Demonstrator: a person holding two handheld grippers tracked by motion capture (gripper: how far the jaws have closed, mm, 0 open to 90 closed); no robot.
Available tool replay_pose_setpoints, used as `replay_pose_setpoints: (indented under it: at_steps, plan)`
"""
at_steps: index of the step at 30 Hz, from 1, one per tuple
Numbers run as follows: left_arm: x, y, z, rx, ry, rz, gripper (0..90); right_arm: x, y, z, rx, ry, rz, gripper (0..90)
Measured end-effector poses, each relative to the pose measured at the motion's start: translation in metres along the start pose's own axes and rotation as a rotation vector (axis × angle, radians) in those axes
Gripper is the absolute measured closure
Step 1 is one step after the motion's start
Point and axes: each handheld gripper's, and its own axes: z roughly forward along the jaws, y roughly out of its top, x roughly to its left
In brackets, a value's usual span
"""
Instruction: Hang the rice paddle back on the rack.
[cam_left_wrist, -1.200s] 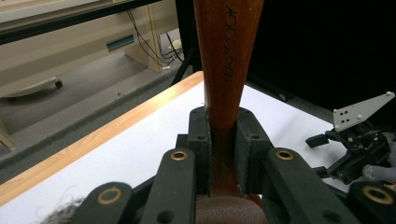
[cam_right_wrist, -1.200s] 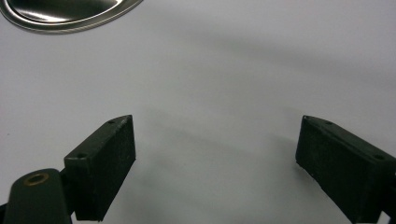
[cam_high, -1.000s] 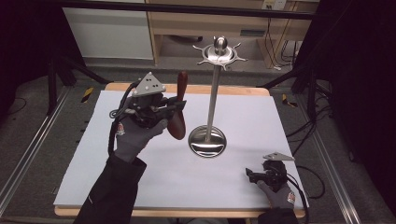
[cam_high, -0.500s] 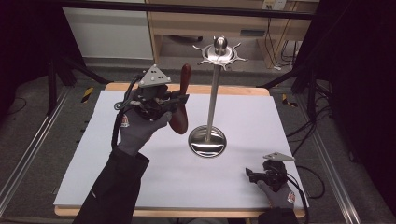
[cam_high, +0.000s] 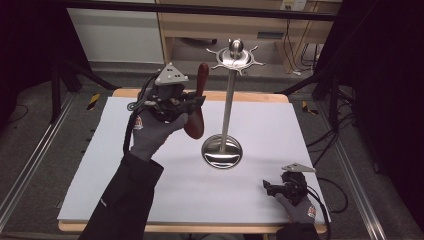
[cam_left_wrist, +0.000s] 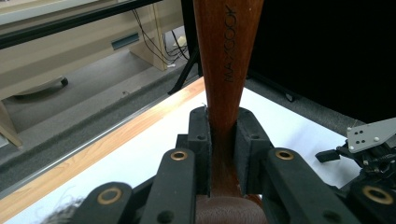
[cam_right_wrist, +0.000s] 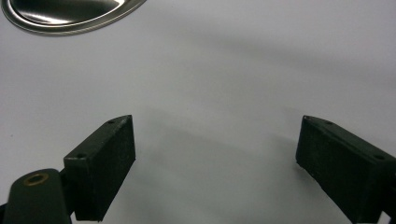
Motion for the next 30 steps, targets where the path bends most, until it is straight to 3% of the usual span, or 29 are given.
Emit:
replay_pose_setpoints:
  at_steps: [30]
  plan:
    - [0.0, 0.008, 0.015, 0.025, -0.003, -0.005, 78.2, 0.0, 0.0, 0.0, 0.0, 0.01, 0.005, 12.2]
